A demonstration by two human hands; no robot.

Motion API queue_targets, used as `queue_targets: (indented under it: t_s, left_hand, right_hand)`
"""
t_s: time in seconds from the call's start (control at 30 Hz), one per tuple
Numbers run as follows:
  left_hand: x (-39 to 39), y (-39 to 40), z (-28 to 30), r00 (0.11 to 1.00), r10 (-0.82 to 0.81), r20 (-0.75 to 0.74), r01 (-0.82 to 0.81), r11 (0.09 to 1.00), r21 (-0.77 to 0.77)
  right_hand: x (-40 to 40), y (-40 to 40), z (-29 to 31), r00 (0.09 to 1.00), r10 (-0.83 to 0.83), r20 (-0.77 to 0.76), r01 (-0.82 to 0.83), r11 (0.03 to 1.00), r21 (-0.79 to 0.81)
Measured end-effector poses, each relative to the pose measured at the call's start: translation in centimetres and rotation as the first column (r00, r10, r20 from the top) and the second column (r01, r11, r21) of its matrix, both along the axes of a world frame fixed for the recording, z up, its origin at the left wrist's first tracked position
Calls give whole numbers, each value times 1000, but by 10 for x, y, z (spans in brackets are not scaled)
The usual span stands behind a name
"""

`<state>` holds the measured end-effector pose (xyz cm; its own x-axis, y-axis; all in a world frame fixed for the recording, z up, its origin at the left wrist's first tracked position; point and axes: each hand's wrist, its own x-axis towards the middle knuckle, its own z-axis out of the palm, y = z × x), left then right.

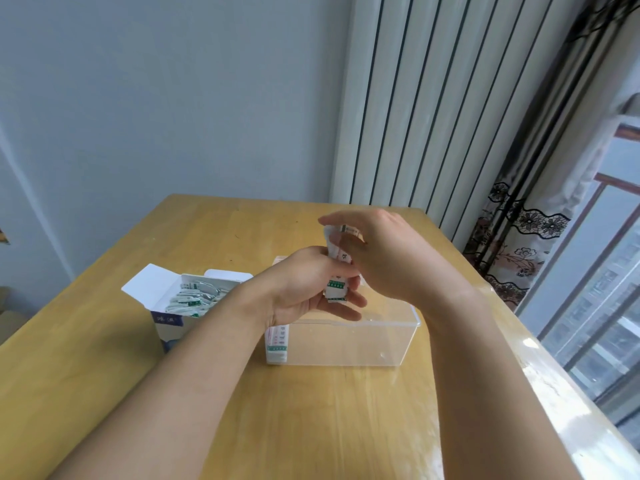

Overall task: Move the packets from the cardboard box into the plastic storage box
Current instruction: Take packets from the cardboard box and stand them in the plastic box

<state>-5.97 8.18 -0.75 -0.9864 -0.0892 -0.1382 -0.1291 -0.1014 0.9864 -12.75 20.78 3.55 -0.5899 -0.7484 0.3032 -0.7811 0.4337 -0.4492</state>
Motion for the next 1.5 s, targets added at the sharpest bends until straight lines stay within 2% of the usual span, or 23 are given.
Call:
queue_targets:
  t_s: [0.1, 0.23, 0.43, 0.63, 0.8, 0.93, 1.07, 1.33, 1.4, 1.5]
  left_hand:
    - [0, 3, 1, 1000, 15, -27, -16, 1000, -24]
    - [2, 4, 3, 997, 50, -64, -53, 997, -52]
    - [2, 6, 1, 991, 127, -47, -132, 981, -144]
    - [-1, 6, 2, 976, 211, -57, -217, 965, -146]
    - [-3, 4, -2, 979, 187, -86, -202, 951, -234]
    - [-3, 4, 0, 982, 163, -99, -175, 975, -134]
    - [-2, 6, -2, 986, 140, -91, -153, 977, -150]
    - [-6, 2, -4, 989, 114, -91, -123, 987, -101]
    - [-5, 3, -4, 989, 118, -85, -125, 990, -73]
    - [-3, 2, -3, 989, 135, -55, -136, 991, -20]
  right_hand:
    - [3, -5, -3, 999, -9, 47, 11, 999, -35]
    - [5, -10, -8, 994, -109, 8, 109, 987, -121]
    - [10, -18, -10, 993, -114, 13, 114, 988, -108]
    - [10, -19, -11, 990, -139, -12, 138, 987, -87]
    - [9, -20, -13, 979, -200, 31, 202, 957, -209]
    - [6, -19, -12, 978, -195, 70, 206, 948, -241]
    - [4, -21, -14, 975, -205, 81, 218, 948, -231]
    - [0, -20, -12, 966, -239, 97, 258, 914, -312]
    - [0, -20, -12, 978, -198, 71, 210, 936, -283]
    - [-3, -17, -12, 995, -92, 37, 97, 985, -144]
